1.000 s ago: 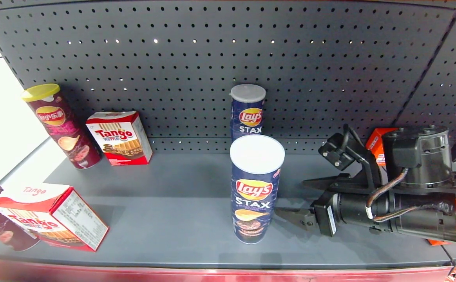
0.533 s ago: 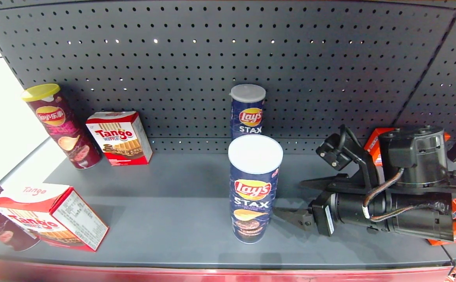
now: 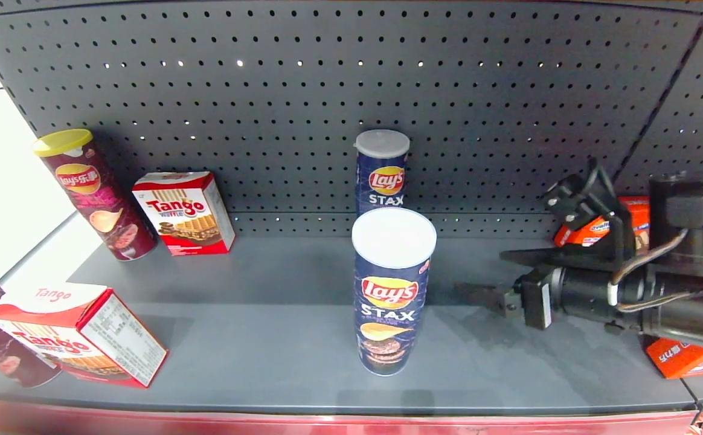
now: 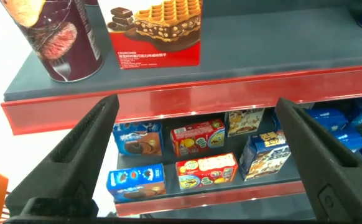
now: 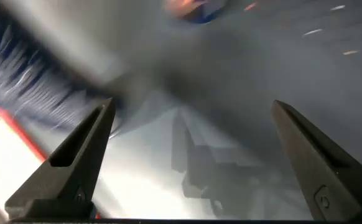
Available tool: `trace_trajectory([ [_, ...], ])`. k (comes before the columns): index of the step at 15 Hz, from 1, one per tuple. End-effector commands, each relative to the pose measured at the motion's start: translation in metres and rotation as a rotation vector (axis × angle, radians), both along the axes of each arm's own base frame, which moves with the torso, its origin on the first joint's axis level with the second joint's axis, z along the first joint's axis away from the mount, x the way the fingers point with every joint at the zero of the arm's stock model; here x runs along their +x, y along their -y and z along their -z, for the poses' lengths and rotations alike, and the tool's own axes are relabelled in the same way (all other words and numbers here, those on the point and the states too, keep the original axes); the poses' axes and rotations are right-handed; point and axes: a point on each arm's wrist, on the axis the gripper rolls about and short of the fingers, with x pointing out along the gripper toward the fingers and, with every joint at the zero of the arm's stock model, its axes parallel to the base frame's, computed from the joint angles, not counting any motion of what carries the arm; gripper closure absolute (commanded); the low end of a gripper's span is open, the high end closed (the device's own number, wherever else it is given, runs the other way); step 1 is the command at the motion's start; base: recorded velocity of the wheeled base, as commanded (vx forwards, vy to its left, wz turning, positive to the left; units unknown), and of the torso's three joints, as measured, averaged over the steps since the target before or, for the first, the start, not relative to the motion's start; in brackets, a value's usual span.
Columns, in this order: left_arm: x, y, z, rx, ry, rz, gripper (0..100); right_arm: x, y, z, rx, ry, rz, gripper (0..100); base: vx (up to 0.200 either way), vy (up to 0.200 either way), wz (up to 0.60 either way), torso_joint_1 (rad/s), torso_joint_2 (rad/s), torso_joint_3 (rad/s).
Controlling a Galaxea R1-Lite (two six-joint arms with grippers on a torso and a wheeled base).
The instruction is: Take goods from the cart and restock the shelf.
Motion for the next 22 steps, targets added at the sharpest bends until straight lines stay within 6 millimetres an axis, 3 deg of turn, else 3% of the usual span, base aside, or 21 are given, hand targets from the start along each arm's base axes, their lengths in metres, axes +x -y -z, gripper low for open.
trace_trajectory([
  [1,0.0,0.0,0.0,0.001,-0.001,-0.001,0,-0.021,0.053,-0.045,0.089,0.177,0.175,0,0.0,0.0,0.0,0.0,0.0,0.0],
  [2,0.0,0.0,0.0,0.001,-0.001,0.001,0,-0.034,0.067,-0.053,0.111,0.217,0.224,0,0.0,0.0,0.0,0.0,0.0,0.0],
  [3,0.0,0.0,0.0,0.001,-0.001,0.001,0,-0.062,0.089,-0.058,0.137,0.274,0.303,0,0.0,0.0,0.0,0.0,0.0,0.0],
  [5,0.0,0.0,0.0,0.004,-0.001,0.001,0,-0.095,0.107,-0.049,0.139,0.315,0.383,0,0.0,0.0,0.0,0.0,0.0,0.0],
  [7,0.0,0.0,0.0,0.005,-0.001,0.002,0,-0.162,0.124,-0.001,0.125,0.377,0.516,0,0.0,0.0,0.0,0.0,0.0,0.0],
  [10,0.0,0.0,0.0,0.004,-0.001,0.001,0,-0.199,0.131,0.037,0.112,0.388,0.557,0,0.0,0.0,0.0,0.0,0.0,0.0],
  [11,0.0,0.0,0.0,0.004,-0.001,0.001,0,-0.216,0.133,0.06,0.094,0.349,0.509,0,0.0,0.0,0.0,0.0,0.0,0.0],
  [15,0.0,0.0,0.0,0.005,-0.001,0.001,0,-0.241,0.137,0.097,0.07,0.335,0.526,0,0.0,0.0,0.0,0.0,0.0,0.0],
  [16,0.0,0.0,0.0,0.008,0.0,0.002,0,-0.238,0.137,0.102,0.075,0.336,0.53,0,0.0,0.0,0.0,0.0,0.0,0.0],
  [18,0.0,0.0,0.0,0.034,0.003,0.007,0,-0.227,0.136,0.132,0.06,0.315,0.557,0,0.0,0.0,0.0,0.0,0.0,0.0],
  [22,0.0,0.0,0.0,0.037,0.004,0.009,0,-0.227,0.132,0.137,0.094,0.251,0.394,0,0.0,0.0,0.0,0.0,0.0,0.0],
])
